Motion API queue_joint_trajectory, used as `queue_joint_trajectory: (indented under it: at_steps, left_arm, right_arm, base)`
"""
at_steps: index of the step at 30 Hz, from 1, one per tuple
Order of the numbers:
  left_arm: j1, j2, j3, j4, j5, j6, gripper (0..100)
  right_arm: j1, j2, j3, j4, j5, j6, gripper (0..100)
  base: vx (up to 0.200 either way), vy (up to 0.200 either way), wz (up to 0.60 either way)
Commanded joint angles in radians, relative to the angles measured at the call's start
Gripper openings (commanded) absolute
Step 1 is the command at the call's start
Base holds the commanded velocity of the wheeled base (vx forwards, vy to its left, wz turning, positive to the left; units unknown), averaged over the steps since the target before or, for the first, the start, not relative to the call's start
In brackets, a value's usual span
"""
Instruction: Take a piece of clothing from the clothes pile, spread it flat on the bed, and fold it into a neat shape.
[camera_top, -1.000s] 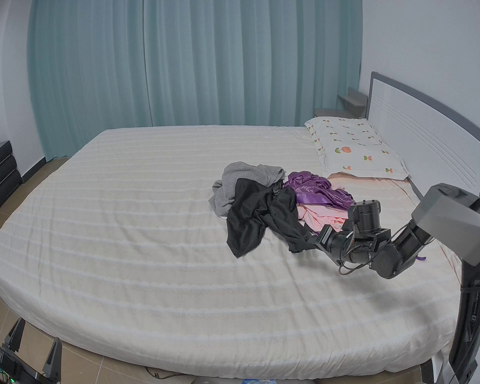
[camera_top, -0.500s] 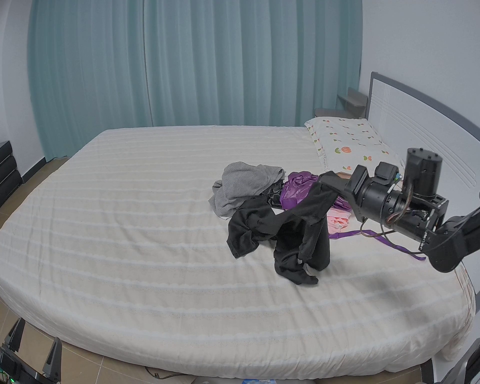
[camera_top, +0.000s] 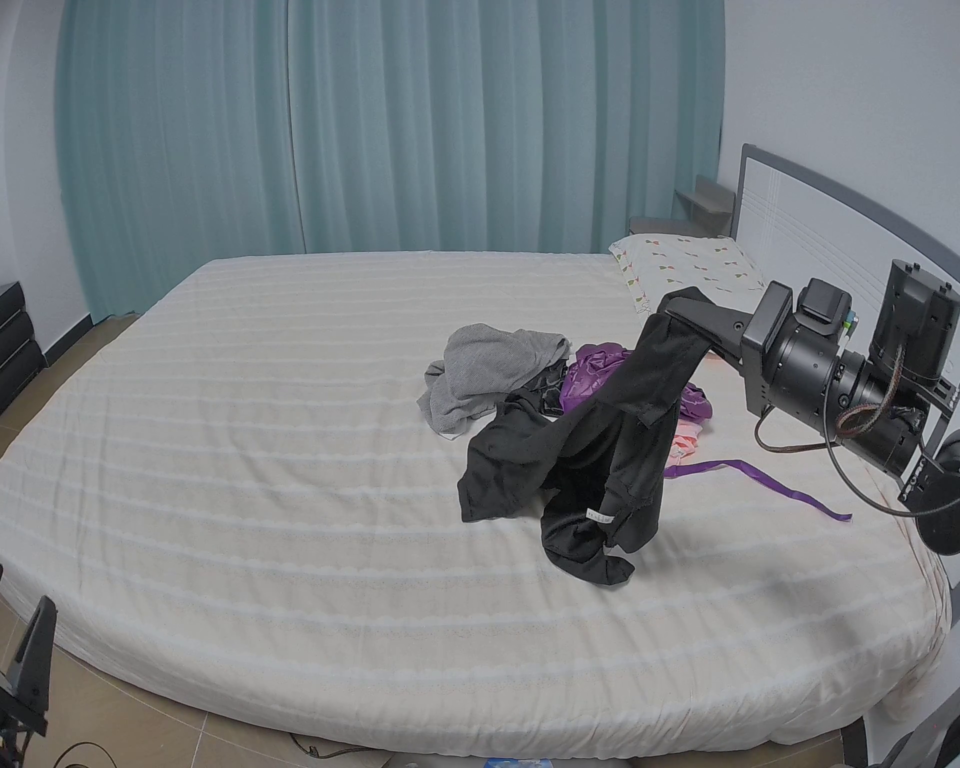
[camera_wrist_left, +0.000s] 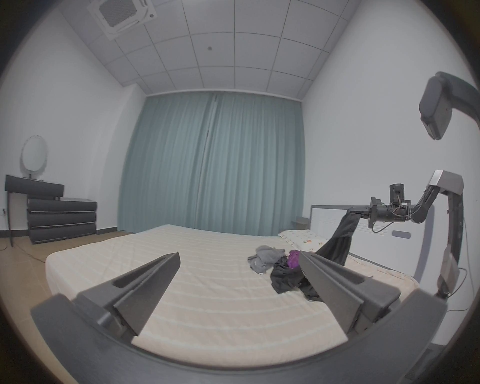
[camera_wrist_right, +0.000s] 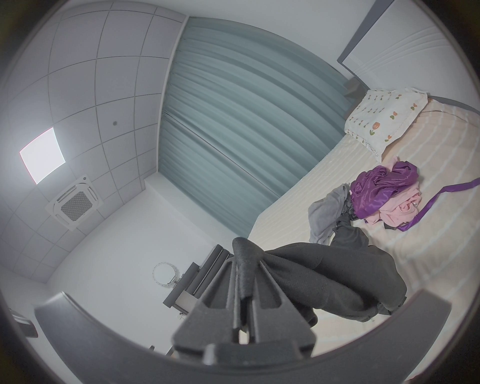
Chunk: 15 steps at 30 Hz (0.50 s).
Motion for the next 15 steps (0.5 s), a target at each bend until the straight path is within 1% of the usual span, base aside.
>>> queue_joint_trajectory:
  at_steps: [1, 2, 3, 4, 8, 11, 13, 14, 15]
  left_arm:
    - [-0.014, 0.412, -0.045, -0.046, -0.12, 0.035, 100]
    - [-0.025, 0.493, -0.045, -0.06, -0.132, 0.052, 100]
    - [-0.026, 0.501, -0.045, -0.061, -0.132, 0.054, 100]
    - [-0.06, 0.603, -0.05, -0.1, -0.134, 0.069, 100]
    - [-0.164, 0.82, -0.043, -0.247, -0.126, 0.064, 100]
    - [-0.23, 0.942, -0.04, -0.316, -0.115, 0.047, 100]
    - [-0.243, 0.965, -0.042, -0.325, -0.114, 0.04, 100]
    - [-0.298, 1.051, -0.043, -0.367, -0.095, 0.007, 100]
    - [-0.321, 1.091, -0.043, -0.388, -0.083, -0.006, 100]
  right_arm:
    - [0.055, -0.072, 0.021, 0.002, -0.001, -0.017, 0]
    - [0.066, -0.083, 0.03, 0.002, -0.004, -0.02, 0]
    - [0.067, -0.085, 0.032, 0.001, -0.004, -0.02, 0]
    - [0.07, -0.1, 0.049, 0.001, -0.006, -0.021, 0]
    - [0.069, -0.108, 0.04, -0.001, -0.006, -0.023, 0]
    - [0.083, -0.114, 0.043, 0.001, -0.004, -0.026, 0]
    - [0.089, -0.114, 0.044, 0.001, -0.004, -0.029, 0]
    - [0.099, -0.112, 0.043, 0.001, -0.004, -0.041, 0]
    - [0.101, -0.111, 0.04, 0.001, -0.004, -0.046, 0]
  base:
    - [0.0, 0.0, 0.0]
    - [0.0, 0.0, 0.0]
    - [0.0, 0.0, 0.0]
    - [0.0, 0.0, 0.0]
    - [0.0, 0.0, 0.0]
    - [0.0, 0.0, 0.0]
    - [0.0, 0.0, 0.0]
    - [0.0, 0.0, 0.0]
    - [0.0, 0.0, 0.0]
